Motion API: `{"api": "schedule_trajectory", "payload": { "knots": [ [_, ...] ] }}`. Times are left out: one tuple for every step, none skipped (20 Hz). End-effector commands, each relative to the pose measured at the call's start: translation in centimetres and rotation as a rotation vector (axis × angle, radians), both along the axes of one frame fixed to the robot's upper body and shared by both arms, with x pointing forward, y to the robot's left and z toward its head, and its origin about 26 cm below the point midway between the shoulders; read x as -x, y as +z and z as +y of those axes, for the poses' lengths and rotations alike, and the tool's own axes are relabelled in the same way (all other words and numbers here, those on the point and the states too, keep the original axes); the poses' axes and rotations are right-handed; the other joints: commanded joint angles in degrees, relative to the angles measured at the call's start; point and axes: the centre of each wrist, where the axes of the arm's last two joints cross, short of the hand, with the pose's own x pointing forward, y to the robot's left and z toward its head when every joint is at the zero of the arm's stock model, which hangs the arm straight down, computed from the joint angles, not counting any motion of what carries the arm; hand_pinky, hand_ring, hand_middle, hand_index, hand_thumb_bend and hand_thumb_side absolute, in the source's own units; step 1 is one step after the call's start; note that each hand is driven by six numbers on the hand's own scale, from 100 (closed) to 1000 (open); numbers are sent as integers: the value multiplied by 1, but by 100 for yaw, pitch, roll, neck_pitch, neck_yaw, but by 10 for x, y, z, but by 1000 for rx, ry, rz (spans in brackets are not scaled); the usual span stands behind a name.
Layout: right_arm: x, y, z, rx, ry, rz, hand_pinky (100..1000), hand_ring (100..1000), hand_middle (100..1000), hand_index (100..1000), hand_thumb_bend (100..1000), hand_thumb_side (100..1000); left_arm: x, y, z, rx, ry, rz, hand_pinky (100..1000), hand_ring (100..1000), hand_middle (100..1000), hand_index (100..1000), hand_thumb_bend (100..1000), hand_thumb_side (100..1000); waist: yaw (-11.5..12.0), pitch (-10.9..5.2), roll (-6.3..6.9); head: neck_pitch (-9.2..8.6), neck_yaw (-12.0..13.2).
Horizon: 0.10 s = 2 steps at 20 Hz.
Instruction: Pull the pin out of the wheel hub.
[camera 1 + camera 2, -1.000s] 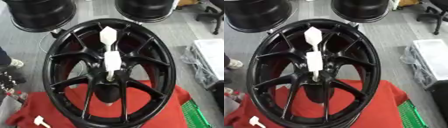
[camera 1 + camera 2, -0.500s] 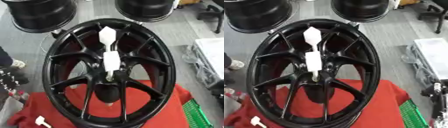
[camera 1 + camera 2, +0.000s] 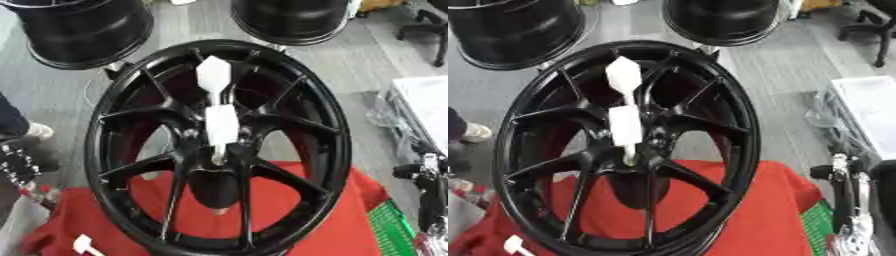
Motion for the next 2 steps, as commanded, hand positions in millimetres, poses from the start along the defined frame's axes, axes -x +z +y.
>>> {"api": "schedule_trajectory", "payload": {
  "knots": [
    [0, 15, 1, 27, 11, -16, 511, 487, 767, 815, 100, 779, -1, 6, 0, -13, -9, -21, 714, 638, 598, 752, 170, 965, -8, -50, 0, -90, -36],
    [0, 15, 2, 28, 12, -14, 511, 487, 766, 815, 100, 787, -1, 6, 0, -14, -11, -22, 715, 639, 599, 753, 167, 967, -8, -51, -1, -92, -41]
  ]
}}
